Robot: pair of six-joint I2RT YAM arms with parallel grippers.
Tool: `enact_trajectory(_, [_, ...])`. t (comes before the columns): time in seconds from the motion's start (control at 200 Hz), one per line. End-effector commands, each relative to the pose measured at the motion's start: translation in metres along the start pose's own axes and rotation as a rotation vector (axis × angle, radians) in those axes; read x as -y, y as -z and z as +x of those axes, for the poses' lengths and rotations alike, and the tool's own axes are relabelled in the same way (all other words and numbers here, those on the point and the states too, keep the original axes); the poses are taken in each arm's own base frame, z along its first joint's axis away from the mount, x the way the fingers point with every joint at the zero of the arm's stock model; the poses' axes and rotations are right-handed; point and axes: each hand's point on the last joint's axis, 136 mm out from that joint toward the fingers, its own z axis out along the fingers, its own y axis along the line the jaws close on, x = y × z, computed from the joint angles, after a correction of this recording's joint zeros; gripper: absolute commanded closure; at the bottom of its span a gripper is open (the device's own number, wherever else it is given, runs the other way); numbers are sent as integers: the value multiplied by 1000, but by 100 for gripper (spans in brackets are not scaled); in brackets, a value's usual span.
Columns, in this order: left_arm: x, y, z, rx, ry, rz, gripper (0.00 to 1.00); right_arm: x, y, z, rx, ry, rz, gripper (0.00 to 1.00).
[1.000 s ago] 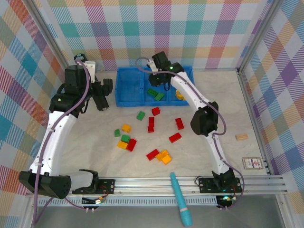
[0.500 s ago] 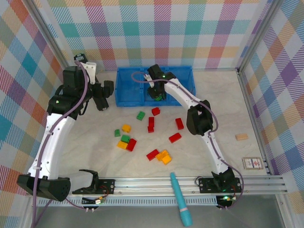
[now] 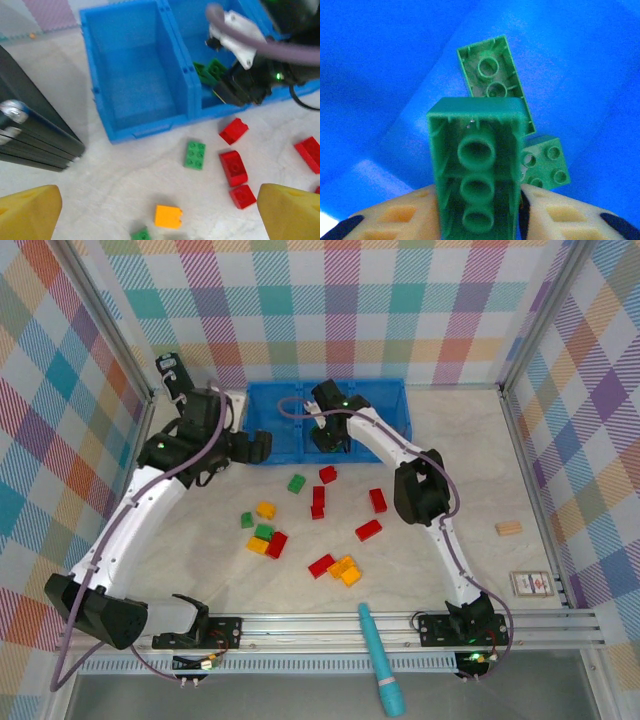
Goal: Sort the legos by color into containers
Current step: Place the lego in the container, then pick up the lego from the center of the table.
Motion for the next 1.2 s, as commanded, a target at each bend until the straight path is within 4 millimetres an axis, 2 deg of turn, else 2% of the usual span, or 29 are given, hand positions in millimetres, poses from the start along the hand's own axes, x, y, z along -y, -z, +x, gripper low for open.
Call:
enact_trajectory(0.0, [13, -15, 27, -70, 75, 17, 1, 7, 64, -34, 123, 1, 3, 53])
enact_trajectory(0.15, [39, -32, 54, -117, 145, 77, 3, 9, 89, -42, 159, 7, 8, 49])
enact_trajectory(0.28, [61, -51, 78, -180, 134, 83, 4, 13, 108, -47, 187, 16, 20, 48])
enact_trajectory(0.4, [82, -75, 102, -252, 132, 84, 5, 17, 141, -54, 236, 14, 34, 47])
enact_trajectory(0.49, [95, -92, 117, -293, 145, 97, 6, 22, 174, -56, 278, 8, 56, 46])
enact_trajectory(0.665, [111, -118, 132, -342, 155, 82, 9, 29, 236, -45, 345, -33, 85, 44])
enact_trajectory(0.8, [122, -134, 141, -388, 157, 73, 12, 33, 267, -23, 366, -59, 108, 43])
enact_trajectory(0.89, [129, -144, 151, -425, 162, 74, 14, 39, 277, -8, 372, -73, 132, 42])
enact_trajectory(1.02, [132, -158, 166, -476, 181, 53, 18, 53, 276, 15, 346, -111, 156, 41])
enact_trajectory(1.195, [137, -171, 178, -522, 192, 38, 25, 71, 287, 37, 342, -149, 202, 40])
